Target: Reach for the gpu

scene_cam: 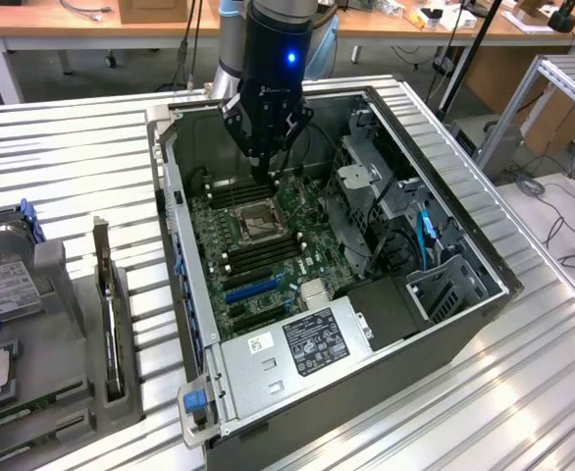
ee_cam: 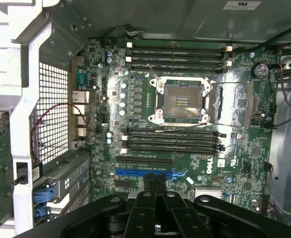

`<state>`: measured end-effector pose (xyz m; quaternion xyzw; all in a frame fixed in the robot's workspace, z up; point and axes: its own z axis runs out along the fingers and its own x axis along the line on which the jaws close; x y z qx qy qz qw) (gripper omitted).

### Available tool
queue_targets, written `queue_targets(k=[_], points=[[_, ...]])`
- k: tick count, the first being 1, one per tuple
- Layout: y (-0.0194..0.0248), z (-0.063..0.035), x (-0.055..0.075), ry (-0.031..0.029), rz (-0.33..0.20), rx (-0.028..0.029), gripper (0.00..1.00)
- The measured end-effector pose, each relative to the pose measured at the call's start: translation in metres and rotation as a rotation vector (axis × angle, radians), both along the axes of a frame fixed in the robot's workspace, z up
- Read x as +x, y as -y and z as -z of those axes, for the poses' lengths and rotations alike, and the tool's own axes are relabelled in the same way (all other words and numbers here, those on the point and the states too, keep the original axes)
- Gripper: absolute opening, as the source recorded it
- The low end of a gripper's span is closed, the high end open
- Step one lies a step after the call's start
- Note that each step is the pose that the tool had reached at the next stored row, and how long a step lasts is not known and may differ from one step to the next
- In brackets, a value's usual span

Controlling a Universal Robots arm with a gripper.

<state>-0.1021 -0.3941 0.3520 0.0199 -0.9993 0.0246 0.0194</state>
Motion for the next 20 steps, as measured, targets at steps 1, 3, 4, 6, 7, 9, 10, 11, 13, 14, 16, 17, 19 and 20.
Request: queue_targets(k=[1,3,4,6,7,9,10,11,13,14,16,17,19,20], points=[[0.0,0.0,0.0,0.0,0.0,0.0001,0.11],[-0.0001,0.0001,0.002,-0.0008,0.0,0.0001,0.11],[0.0,0.0003,0.005,-0.0021,0.0,-0.0001,0.11],[0.0,0.0012,0.017,-0.0123,0.0,0.0,0.11],[0.0,0.0026,0.031,-0.0311,0.0,0.0001,0.11],[0.0,0.0048,0.048,-0.0541,0.0,0.0002,0.11],[0.0,0.0047,0.044,-0.0453,0.0,-0.0001,0.11],[0.0,0.0047,0.04,-0.029,0.0,0.0,0.11],[-0.0001,0.0047,0.033,-0.0021,0.0,0.0,0.11],[-0.0002,0.0048,0.032,0.0022,0.0,0.0,0.11],[-0.0002,0.0048,0.032,0.0023,0.0,0.0001,0.11],[-0.0002,0.0048,0.032,0.0023,0.0,0.0001,0.11],[-0.0002,0.0048,0.032,0.0023,0.0,0.0,0.11],[-0.0002,0.0048,0.032,0.0023,0.0,0.0001,0.11]])
